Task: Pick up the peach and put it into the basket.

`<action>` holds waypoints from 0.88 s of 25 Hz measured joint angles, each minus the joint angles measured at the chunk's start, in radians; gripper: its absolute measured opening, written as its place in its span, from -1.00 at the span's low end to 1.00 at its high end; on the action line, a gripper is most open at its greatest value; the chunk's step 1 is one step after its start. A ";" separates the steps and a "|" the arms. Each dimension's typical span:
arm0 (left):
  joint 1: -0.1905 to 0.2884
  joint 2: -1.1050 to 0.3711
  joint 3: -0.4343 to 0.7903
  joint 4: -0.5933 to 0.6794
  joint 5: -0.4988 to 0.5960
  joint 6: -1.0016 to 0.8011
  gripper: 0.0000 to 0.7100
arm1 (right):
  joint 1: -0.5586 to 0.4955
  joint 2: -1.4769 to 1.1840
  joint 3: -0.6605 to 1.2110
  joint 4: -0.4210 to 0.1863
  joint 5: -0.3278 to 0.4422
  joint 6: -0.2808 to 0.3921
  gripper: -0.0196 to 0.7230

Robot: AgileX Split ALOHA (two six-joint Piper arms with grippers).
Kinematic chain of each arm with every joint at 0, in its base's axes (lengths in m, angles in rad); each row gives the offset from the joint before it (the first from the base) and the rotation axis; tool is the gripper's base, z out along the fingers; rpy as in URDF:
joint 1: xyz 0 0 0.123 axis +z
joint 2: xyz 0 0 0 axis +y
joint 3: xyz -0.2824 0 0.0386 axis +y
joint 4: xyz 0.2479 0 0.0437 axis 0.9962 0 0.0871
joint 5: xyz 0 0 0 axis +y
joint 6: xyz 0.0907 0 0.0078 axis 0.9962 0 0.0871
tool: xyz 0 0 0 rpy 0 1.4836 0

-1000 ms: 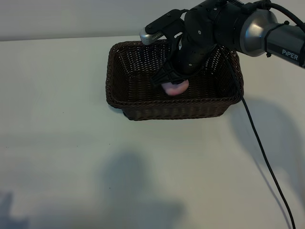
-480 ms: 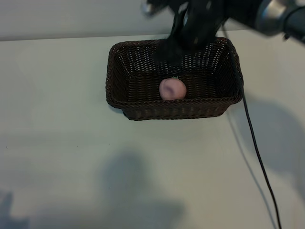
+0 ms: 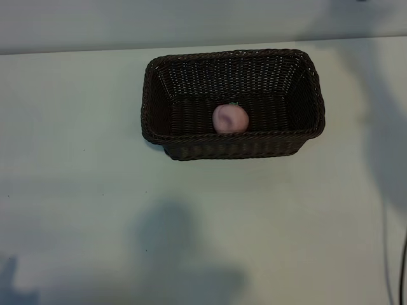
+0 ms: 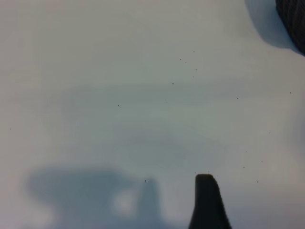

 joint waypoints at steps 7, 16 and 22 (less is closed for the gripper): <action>0.000 0.000 0.000 0.000 0.000 -0.001 0.36 | -0.264 0.008 0.000 0.106 0.100 -0.051 0.53; 0.000 0.000 0.000 0.000 0.000 -0.001 0.36 | -0.464 -0.107 0.000 0.236 0.138 -0.087 0.53; 0.000 0.000 0.000 0.000 0.000 -0.001 0.36 | -0.475 -0.335 0.000 0.287 0.139 -0.103 0.52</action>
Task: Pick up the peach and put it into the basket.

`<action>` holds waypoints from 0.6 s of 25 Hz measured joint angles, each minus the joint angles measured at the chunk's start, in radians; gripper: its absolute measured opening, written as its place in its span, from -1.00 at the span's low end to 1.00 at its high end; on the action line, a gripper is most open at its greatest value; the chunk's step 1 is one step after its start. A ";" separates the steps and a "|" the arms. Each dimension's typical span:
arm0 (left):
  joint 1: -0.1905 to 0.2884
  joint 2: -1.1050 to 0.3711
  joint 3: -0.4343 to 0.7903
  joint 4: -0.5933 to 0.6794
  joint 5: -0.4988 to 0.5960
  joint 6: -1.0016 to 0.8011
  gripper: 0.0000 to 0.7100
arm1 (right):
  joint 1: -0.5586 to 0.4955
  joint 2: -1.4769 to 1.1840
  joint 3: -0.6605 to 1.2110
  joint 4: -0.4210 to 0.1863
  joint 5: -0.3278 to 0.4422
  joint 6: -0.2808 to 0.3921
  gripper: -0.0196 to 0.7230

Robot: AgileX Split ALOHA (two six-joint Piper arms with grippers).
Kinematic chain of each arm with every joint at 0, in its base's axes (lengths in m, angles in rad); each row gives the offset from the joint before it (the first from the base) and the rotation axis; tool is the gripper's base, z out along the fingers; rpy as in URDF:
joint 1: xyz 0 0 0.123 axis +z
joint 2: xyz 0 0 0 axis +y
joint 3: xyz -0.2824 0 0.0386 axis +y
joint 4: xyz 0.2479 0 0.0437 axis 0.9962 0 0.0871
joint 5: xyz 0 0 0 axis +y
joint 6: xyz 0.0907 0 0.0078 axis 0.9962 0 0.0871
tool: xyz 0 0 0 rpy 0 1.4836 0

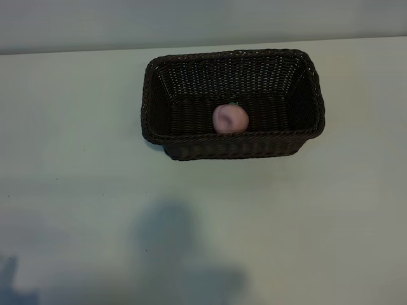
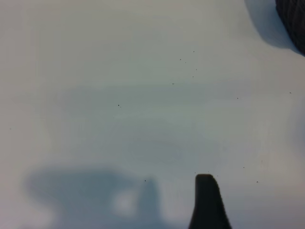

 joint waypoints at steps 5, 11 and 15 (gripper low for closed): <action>0.000 0.000 0.000 0.000 0.000 0.000 0.36 | 0.000 -0.196 0.093 0.017 0.000 -0.004 0.52; 0.000 0.000 0.000 0.000 0.000 -0.003 0.36 | 0.000 -0.453 0.354 0.014 0.001 -0.010 0.52; 0.000 0.000 0.000 0.000 0.000 -0.003 0.36 | 0.000 -0.660 0.498 0.018 -0.055 -0.012 0.52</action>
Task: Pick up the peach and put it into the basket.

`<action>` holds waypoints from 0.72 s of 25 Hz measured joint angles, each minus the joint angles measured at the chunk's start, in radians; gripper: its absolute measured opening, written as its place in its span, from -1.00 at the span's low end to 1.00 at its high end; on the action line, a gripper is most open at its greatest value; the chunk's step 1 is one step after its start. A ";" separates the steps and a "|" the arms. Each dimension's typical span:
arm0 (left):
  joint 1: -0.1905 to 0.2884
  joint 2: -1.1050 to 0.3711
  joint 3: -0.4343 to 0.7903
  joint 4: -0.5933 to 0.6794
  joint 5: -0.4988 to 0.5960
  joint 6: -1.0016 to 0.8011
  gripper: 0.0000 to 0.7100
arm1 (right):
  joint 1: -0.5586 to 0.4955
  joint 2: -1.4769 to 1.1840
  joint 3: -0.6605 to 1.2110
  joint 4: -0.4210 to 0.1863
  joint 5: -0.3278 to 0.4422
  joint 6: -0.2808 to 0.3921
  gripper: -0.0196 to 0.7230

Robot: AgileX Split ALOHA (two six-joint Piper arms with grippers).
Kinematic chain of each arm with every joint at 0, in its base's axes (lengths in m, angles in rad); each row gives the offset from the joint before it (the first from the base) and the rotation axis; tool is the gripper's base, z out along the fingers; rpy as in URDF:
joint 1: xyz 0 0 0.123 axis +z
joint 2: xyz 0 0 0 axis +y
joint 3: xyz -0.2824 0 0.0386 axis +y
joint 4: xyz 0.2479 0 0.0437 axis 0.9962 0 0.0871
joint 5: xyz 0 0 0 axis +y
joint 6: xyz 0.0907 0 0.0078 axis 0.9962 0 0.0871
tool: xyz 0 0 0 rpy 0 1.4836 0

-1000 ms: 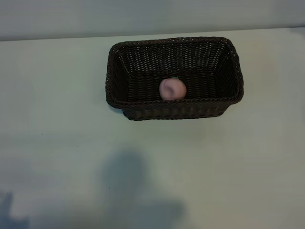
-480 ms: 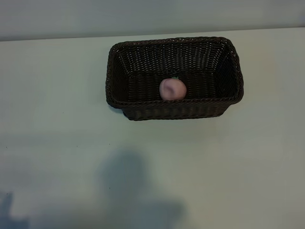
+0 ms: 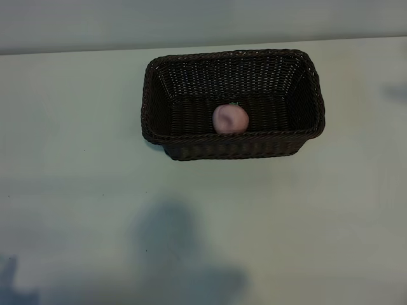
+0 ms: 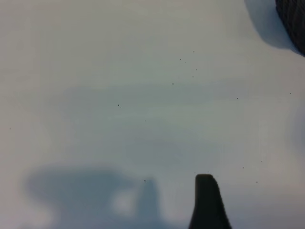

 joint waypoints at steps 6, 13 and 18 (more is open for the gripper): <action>0.000 0.000 0.000 0.000 0.000 0.000 0.36 | 0.073 -0.285 0.171 0.000 -0.073 -0.001 0.52; 0.000 0.000 0.000 0.000 0.000 0.000 0.36 | 0.183 -0.463 0.349 -0.118 -0.071 0.043 0.52; 0.000 0.000 0.000 0.000 0.000 0.000 0.36 | 0.209 -0.586 0.473 -0.167 -0.071 0.066 0.52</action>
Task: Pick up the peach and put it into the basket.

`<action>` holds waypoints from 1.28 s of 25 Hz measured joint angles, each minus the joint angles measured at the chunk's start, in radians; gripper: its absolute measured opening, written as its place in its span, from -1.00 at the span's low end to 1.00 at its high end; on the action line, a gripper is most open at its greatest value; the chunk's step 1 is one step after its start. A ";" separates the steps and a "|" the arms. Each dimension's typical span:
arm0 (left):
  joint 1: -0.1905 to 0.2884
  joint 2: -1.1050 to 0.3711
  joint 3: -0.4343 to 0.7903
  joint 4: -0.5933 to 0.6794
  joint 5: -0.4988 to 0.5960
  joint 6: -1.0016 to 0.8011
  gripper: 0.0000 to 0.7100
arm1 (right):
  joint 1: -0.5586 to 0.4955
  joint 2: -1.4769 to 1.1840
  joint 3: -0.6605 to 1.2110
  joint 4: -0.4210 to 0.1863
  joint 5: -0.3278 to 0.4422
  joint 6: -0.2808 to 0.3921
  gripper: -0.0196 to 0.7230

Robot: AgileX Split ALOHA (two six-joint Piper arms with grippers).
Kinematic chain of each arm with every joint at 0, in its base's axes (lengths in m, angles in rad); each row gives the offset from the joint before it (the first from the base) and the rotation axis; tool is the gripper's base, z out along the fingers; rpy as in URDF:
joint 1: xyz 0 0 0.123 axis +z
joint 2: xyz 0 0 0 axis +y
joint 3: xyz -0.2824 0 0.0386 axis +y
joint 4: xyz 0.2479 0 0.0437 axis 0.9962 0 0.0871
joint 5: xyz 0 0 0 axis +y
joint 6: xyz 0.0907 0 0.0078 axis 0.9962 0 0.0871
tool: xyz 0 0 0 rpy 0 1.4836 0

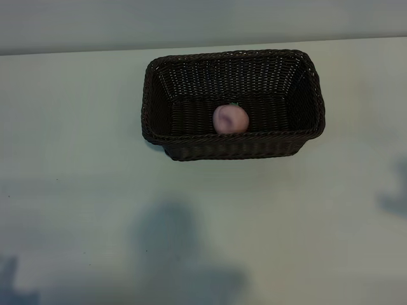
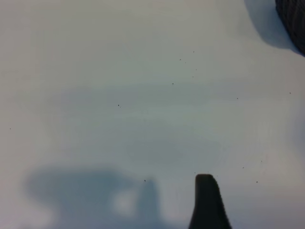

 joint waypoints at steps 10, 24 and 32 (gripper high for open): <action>0.000 0.000 0.000 0.000 0.000 0.001 0.36 | 0.016 -0.279 0.231 -0.012 0.007 0.005 0.52; 0.000 0.000 0.000 0.000 0.000 0.003 0.36 | 0.130 -0.409 0.414 -0.015 0.059 0.032 0.52; 0.000 0.000 0.000 0.000 0.000 0.003 0.36 | 0.130 -0.409 0.453 -0.014 0.058 0.021 0.51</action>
